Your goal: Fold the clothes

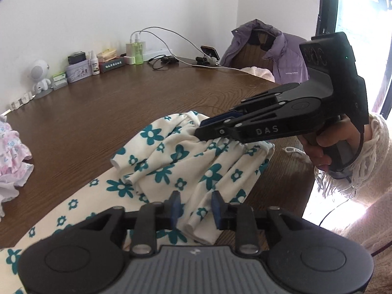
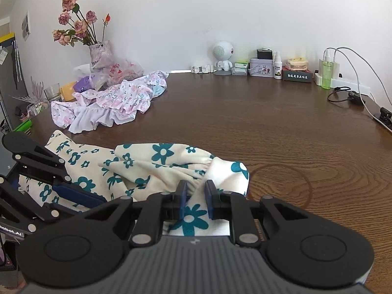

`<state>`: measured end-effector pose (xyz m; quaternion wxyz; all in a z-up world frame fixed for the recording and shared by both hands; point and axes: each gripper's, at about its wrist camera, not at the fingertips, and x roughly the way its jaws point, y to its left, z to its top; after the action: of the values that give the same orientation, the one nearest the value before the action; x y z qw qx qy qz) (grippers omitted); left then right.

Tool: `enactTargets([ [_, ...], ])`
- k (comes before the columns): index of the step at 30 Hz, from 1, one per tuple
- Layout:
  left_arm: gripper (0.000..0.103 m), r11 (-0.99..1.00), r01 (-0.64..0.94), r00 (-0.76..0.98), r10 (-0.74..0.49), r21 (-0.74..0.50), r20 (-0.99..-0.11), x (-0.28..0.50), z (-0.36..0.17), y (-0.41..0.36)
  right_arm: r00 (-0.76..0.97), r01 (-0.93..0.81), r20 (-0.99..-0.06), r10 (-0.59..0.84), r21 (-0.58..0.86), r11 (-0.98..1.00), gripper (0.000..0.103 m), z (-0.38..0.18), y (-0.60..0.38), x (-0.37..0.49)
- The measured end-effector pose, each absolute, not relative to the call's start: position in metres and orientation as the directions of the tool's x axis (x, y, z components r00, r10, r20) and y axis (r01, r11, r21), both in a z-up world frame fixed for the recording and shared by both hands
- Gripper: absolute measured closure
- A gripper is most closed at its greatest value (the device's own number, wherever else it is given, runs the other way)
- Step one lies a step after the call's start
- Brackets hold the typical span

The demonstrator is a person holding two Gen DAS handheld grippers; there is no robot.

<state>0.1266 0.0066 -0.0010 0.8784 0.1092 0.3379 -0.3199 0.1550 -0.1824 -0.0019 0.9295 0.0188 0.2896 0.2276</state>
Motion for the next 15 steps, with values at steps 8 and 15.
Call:
enactTargets([
  [8, 0.049, 0.751, 0.651, 0.603, -0.599, -0.109, -0.527, 0.126, 0.025, 0.028, 0.748, -0.253, -0.471, 0.468, 0.449, 0.857, 0.062, 0.008, -0.26, 0.129],
  [15, 0.056, 0.752, 0.658, 0.558, -0.52, -0.037, -0.646, 0.163, -0.005, -0.002, 0.666, -0.126, -0.459, 0.588, 0.707, 0.695, 0.055, -0.031, -0.28, 0.121],
])
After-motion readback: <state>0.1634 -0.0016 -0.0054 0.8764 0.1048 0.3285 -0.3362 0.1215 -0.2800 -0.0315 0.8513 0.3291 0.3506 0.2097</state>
